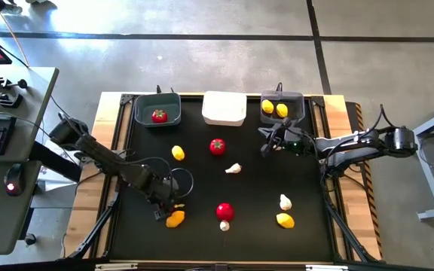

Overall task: Sort produce into baskets
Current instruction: Put the bottom left red tomato into the gray bin

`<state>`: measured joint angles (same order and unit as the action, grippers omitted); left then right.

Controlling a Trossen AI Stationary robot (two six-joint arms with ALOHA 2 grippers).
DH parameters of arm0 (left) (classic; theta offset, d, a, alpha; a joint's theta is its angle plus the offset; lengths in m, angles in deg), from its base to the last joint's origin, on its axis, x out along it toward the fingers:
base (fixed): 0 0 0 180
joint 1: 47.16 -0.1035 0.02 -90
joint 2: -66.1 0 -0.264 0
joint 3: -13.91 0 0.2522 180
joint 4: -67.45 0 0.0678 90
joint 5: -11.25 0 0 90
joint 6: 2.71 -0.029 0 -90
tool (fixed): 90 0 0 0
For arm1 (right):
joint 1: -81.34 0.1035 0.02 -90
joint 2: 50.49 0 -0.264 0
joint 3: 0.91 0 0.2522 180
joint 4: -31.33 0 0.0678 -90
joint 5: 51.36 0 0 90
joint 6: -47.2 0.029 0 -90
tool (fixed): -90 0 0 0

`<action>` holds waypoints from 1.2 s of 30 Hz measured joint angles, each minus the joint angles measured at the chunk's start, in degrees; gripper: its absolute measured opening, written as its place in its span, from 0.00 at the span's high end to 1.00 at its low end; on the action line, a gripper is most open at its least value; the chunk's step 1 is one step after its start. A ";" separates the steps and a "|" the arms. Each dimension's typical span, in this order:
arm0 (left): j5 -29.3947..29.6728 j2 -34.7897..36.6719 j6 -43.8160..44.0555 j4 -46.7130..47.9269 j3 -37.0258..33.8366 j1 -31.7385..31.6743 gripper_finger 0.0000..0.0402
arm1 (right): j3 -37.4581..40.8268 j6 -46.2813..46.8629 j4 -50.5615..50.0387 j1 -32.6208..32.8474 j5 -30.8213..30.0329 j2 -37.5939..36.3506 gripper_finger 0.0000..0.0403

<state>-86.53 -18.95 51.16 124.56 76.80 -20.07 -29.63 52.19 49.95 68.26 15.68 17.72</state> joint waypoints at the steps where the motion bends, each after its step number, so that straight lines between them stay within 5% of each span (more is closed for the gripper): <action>1: 0.70 -0.03 0.03 0.13 0.00 -0.29 0.18 | 0.00 -0.04 0.00 0.00 0.00 -0.01 0.99; 9: 4.65 0.03 0.46 0.81 -2.36 -3.72 0.24 | 0.00 0.05 -0.01 -0.02 0.00 0.00 0.99; 19: 9.62 0.05 -8.86 -0.03 -4.04 -8.94 0.58 | 0.00 -0.08 -0.02 0.00 0.00 0.00 0.99; 25: 3.17 0.06 -17.41 0.02 -4.04 -9.20 0.72 | 0.00 -0.03 -0.02 0.00 0.00 -0.02 0.99; 36: -2.25 0.67 -19.73 1.45 -4.04 -9.75 0.84 | 0.00 0.07 -0.04 0.00 0.00 0.00 0.99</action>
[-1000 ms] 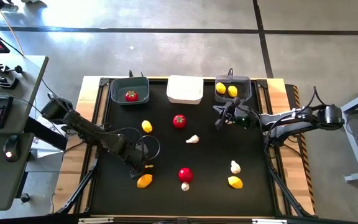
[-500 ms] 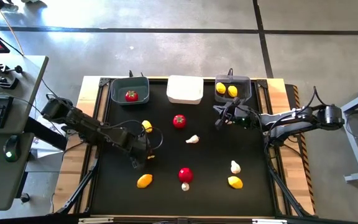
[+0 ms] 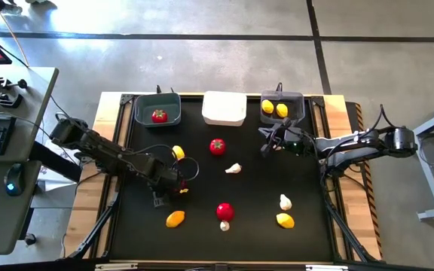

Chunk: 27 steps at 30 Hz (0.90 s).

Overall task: Sort produce into baskets
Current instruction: Put the bottom left red tomato into the gray bin

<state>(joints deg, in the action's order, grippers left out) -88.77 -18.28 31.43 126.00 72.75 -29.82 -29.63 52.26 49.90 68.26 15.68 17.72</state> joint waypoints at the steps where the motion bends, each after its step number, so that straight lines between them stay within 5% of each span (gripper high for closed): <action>1: -0.16 0.29 0.50 0.27 0.00 0.17 0.84 | 0.00 0.00 0.00 -0.02 0.00 -0.01 0.99; 6: -1.26 0.87 -2.18 6.11 1.86 1.27 0.81 | 0.00 0.20 -0.40 -0.02 0.00 0.00 0.99; 14: 0.03 0.87 -2.87 9.38 6.23 3.64 0.57 | 0.00 0.04 -0.45 -0.02 0.34 0.00 0.99; 21: 9.65 0.87 -1.39 12.36 7.96 4.71 0.33 | 0.00 0.02 -0.44 -0.02 1.15 0.00 0.99; 27: 15.10 0.85 -4.38 14.76 7.98 3.18 0.23 | 0.00 0.00 -0.44 0.00 1.20 0.00 0.99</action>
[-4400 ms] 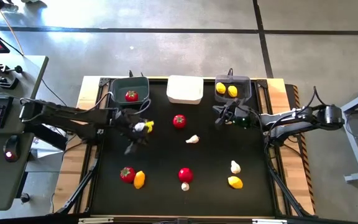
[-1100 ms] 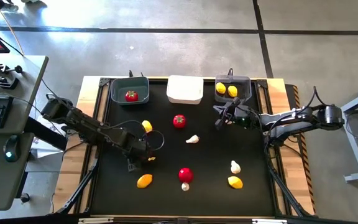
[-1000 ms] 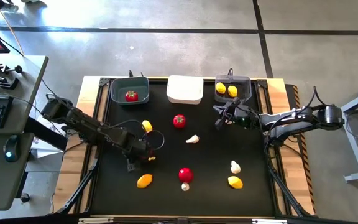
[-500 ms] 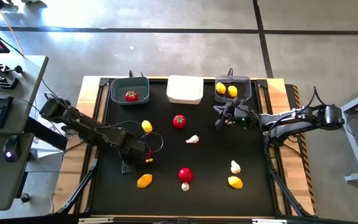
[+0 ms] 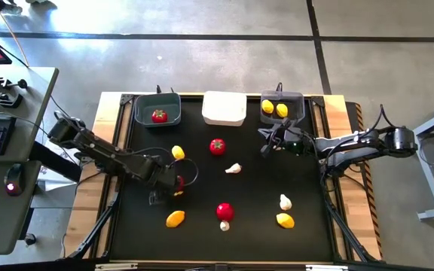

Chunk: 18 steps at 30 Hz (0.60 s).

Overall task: Sort produce into baskets
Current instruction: Put the bottom left red tomato into the gray bin

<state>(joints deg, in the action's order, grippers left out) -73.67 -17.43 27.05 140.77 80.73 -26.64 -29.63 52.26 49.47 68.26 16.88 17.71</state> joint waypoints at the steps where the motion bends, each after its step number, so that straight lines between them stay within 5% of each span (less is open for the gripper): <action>1: 0.92 0.00 -0.85 -0.18 0.00 -0.46 0.23 | 0.00 0.00 0.00 0.00 0.00 0.00 0.99; 6: 3.17 -0.02 -6.26 -1.32 0.97 -2.91 0.22 | 0.02 0.00 0.00 -0.01 0.22 -0.01 0.99; 18: -1.51 -0.04 -13.43 -7.57 1.64 -7.91 0.22 | 0.04 0.00 0.00 -0.02 0.18 0.00 0.99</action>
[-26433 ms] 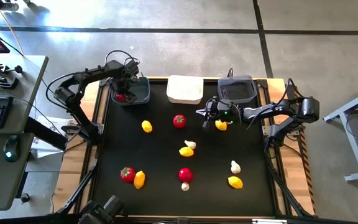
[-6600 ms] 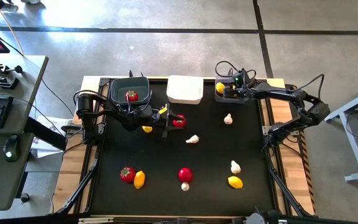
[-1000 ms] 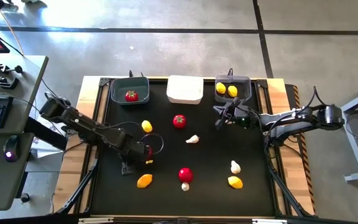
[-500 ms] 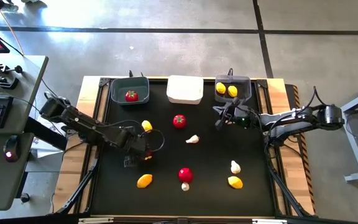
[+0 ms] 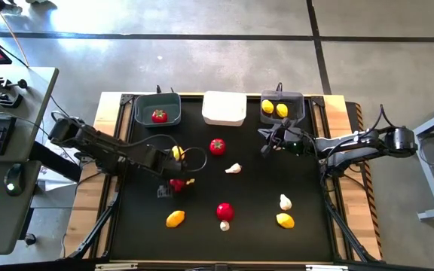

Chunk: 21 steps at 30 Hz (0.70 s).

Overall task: Sort produce into baskets
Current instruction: Put the bottom left red tomato into the gray bin

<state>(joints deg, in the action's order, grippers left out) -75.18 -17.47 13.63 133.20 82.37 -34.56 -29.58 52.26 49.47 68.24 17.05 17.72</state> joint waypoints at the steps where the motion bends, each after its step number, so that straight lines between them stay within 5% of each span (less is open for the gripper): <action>1: -0.09 -0.01 -0.41 0.02 0.00 -0.19 0.22 | 0.00 0.00 0.00 0.02 0.00 0.00 0.99; 21: -1.83 -0.27 -3.06 -4.13 -2.19 -0.59 0.22 | 0.00 0.00 -0.15 0.01 -0.02 0.00 0.99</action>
<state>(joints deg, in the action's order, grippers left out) -77.01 -17.73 10.56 129.07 80.18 -35.15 -29.58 52.26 49.31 68.25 17.03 17.72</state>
